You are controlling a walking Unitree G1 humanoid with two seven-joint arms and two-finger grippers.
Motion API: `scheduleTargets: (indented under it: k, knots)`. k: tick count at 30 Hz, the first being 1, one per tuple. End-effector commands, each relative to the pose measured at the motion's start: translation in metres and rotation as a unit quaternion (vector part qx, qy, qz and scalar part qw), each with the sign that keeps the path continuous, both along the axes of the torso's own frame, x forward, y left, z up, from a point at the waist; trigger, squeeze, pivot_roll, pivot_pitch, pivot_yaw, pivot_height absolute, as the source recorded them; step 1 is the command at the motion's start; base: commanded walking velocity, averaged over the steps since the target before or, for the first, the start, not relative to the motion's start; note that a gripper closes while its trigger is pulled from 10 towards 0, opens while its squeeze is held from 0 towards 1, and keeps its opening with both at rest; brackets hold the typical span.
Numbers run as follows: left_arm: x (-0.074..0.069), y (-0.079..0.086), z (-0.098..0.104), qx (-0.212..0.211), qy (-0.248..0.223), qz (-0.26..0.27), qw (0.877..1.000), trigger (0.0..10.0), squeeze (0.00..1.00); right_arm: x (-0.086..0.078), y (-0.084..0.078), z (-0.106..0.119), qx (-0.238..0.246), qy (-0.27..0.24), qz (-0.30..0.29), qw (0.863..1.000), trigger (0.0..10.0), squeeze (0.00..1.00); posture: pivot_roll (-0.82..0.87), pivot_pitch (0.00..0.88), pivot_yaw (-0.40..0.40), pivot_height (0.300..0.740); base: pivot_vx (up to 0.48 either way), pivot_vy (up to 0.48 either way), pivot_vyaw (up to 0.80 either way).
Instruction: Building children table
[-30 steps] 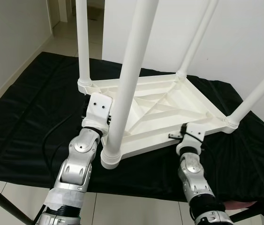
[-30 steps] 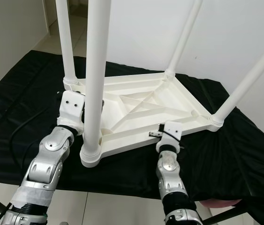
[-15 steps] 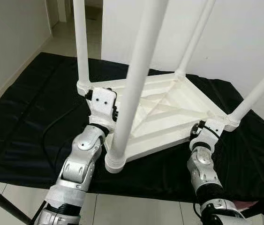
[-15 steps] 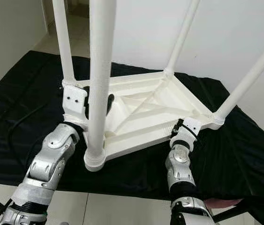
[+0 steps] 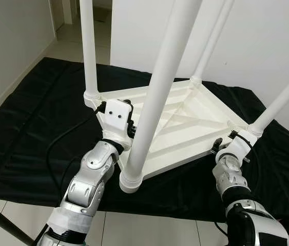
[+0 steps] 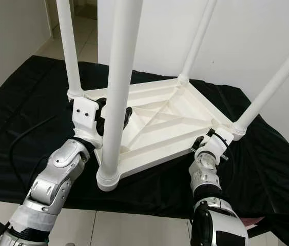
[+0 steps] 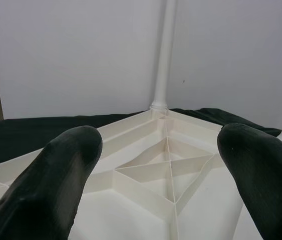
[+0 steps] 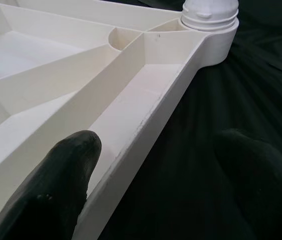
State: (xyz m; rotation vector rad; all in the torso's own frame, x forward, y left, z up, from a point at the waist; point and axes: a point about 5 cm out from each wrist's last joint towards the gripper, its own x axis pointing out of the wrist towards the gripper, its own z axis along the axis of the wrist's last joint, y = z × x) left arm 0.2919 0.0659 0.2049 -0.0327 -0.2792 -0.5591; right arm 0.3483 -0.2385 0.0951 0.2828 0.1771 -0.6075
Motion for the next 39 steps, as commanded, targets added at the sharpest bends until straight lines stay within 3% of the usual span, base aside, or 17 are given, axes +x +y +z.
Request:
scheduleTargets:
  k: [1, 9, 19, 21, 22, 29, 37, 39]
  knots:
    - [-0.014, -0.019, 0.005, 0.044, -0.032, -0.178, 0.982, 10.0, 0.00, -0.003, -0.002, -0.012, 0.024, 0.031, 0.007, 0.999, 10.0, 0.00, 0.04, 0.000, -0.131, 0.740, 0.000, 0.000, 0.00]
    - [-0.022, -0.024, 0.011, 0.052, -0.043, -0.195, 0.979, 10.0, 0.00, 0.008, 0.008, -0.011, 0.049, 0.049, 0.085, 0.994, 10.0, 0.00, 0.04, 0.000, -0.125, 0.740, 0.000, 0.000, 0.00]
    - [-0.032, -0.029, 0.017, 0.053, -0.051, -0.219, 0.973, 10.0, 0.00, 0.011, 0.015, -0.012, 0.056, 0.067, 0.129, 0.988, 10.0, 0.00, 0.06, 0.000, -0.127, 0.740, 0.000, 0.000, 0.00]
    - [-0.034, -0.030, 0.019, 0.051, -0.051, -0.226, 0.971, 10.0, 0.00, 0.013, 0.018, -0.010, 0.051, 0.066, 0.146, 0.986, 10.0, 0.00, 0.06, 0.000, -0.128, 0.740, 0.000, 0.000, 0.00]
    - [-0.039, -0.031, 0.019, 0.052, -0.051, -0.242, 0.968, 10.0, 0.00, 0.018, 0.023, -0.006, 0.024, 0.063, 0.178, 0.982, 10.0, 0.00, 0.07, 0.000, -0.129, 0.740, 0.000, 0.000, 0.00]
    - [-0.045, -0.033, 0.020, 0.054, -0.048, -0.258, 0.963, 10.0, 0.00, 0.022, 0.029, -0.001, -0.007, 0.063, 0.206, 0.976, 10.0, 0.00, 0.08, 0.000, -0.132, 0.740, 0.000, 0.000, 0.00]
    - [-0.052, -0.035, 0.018, 0.067, -0.039, -0.268, 0.960, 10.0, 0.00, 0.028, 0.043, 0.006, -0.067, 0.070, 0.282, 0.955, 10.0, 0.00, 0.08, 0.000, -0.133, 0.740, 0.000, 0.000, 0.00]
    - [-0.052, -0.035, 0.018, 0.067, -0.039, -0.268, 0.960, 10.0, 0.00, 0.028, 0.043, 0.006, -0.067, 0.070, 0.282, 0.955, 10.0, 0.00, 0.08, 0.000, -0.133, 0.740, 0.000, 0.000, 0.00]
